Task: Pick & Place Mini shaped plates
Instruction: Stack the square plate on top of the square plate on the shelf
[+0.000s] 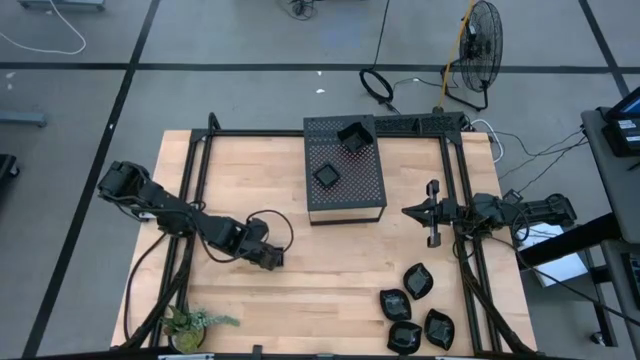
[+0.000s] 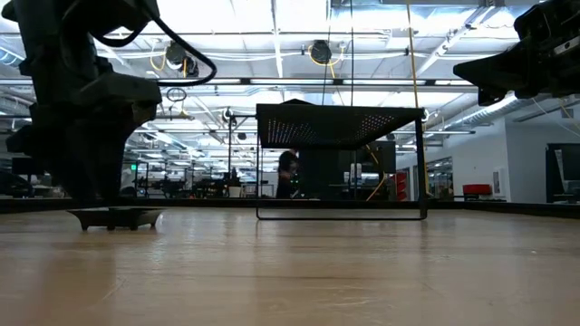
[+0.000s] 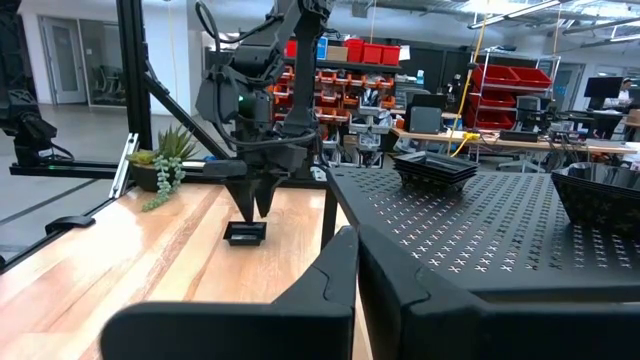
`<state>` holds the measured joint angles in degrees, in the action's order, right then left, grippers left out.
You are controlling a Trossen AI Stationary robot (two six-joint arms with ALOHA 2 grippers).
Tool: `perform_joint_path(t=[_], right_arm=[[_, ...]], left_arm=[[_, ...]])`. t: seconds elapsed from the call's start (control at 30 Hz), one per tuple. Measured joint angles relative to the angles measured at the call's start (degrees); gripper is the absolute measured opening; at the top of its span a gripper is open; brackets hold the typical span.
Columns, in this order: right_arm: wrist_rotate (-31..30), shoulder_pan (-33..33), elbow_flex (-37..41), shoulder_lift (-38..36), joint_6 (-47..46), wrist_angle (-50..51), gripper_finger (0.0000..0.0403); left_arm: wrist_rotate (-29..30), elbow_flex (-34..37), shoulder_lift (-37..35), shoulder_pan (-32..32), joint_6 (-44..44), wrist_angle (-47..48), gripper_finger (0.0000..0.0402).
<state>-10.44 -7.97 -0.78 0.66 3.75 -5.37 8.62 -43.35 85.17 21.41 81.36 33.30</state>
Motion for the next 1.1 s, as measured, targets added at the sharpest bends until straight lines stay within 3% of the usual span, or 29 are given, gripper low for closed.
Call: perform_joint_path(t=[0.4,0.73,1.1], right_arm=[[0.0,0.0,-0.02,-0.02,0.02,-0.02,0.0],[0.0,0.0,-0.02,-0.02,0.0,-0.02,0.0],[0.0,0.0,-0.01,-0.02,0.0,0.0,0.0]], left_arm=[[-1.55,-0.08,4.48,-0.13,-0.4,-0.68,0.02],[-0.1,-0.02,4.11,-1.17,-1.35,-0.44,0.0195],[0.04,-0.02,4.02,-2.05,-2.16,-0.48,0.0066]])
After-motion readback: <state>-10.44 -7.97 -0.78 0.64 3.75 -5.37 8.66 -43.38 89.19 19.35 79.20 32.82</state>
